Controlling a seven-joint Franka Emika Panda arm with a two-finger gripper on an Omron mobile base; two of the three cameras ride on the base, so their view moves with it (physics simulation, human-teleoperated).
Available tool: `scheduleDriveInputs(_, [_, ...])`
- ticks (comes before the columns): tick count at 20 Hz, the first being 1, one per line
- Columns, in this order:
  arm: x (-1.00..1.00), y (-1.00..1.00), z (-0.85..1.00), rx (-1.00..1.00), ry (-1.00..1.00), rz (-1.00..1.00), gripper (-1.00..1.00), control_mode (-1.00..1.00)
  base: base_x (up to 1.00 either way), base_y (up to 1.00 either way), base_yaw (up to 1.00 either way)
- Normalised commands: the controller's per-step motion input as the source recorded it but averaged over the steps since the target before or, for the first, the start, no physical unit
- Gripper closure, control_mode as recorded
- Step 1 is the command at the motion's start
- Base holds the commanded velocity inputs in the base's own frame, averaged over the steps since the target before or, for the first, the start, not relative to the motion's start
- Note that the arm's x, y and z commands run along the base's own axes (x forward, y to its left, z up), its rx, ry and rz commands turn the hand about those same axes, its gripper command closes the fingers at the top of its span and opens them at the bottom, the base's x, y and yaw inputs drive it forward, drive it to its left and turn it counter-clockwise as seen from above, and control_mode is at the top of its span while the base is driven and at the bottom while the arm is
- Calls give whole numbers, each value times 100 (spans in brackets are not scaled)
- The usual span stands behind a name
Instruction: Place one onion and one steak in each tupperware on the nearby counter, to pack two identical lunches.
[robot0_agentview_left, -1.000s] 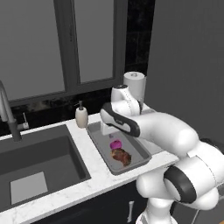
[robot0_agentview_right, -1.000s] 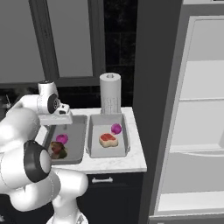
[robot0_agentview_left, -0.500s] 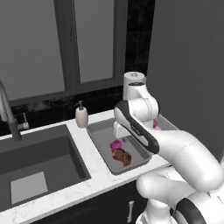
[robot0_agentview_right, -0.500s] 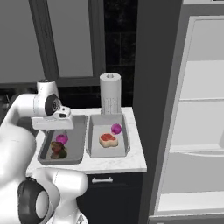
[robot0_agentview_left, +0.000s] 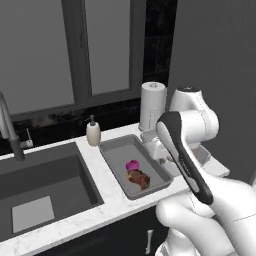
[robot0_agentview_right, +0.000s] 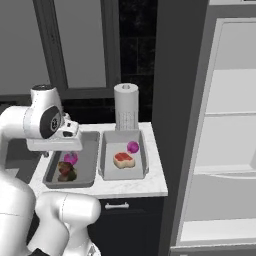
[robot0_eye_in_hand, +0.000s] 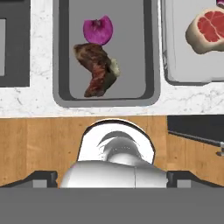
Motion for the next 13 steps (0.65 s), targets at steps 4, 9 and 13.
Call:
scheduleDriveInputs(4, [-42,-12,100,3,-11,0,-100,-100,0,0,0])
scheduleDriveInputs(9, [-16,-4,100,3,-17,0,-100,-100,0,0,0])
scheduleDriveInputs(13, [-19,0,47,1,-23,0,-100,-100,0,0,0])
